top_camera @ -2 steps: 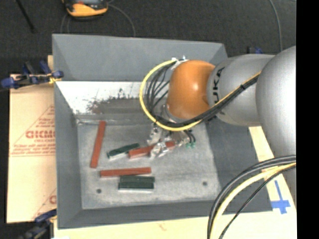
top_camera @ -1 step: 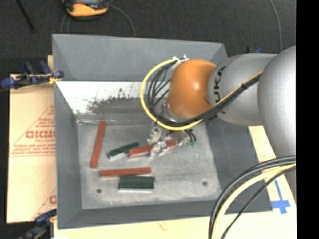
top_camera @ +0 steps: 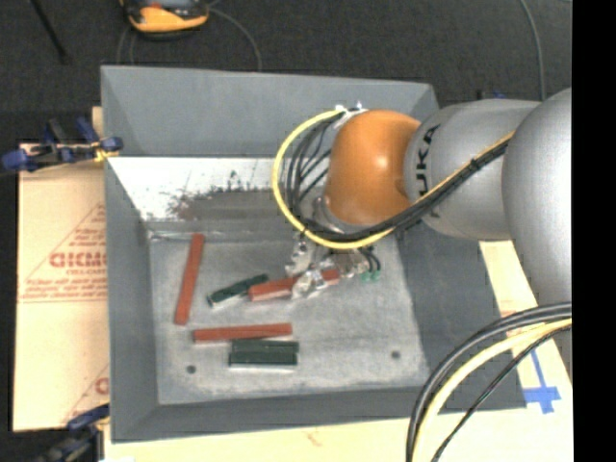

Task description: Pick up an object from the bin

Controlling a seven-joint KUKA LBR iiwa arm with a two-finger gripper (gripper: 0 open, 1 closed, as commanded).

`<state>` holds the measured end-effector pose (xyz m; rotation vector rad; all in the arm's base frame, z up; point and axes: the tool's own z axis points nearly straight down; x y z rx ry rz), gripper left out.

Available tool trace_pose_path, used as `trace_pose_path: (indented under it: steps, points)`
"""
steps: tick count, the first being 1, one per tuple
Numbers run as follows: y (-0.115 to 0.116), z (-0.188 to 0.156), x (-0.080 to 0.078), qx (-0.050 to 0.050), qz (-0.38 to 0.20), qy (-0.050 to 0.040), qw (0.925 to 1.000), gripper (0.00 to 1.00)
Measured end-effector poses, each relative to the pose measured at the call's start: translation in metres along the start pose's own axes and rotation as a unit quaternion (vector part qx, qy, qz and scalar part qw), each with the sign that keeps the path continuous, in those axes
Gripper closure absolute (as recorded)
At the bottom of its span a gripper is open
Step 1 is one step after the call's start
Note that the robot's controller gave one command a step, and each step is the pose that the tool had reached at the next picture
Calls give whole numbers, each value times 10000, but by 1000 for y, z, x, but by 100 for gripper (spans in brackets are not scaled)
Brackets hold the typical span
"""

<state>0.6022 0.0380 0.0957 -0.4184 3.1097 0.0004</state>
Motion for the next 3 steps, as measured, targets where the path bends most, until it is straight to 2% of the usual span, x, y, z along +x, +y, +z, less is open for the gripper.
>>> trace_pose_path:
  steps: [3]
  points:
    - [0,-31,1,-2,10,27,10000,100]
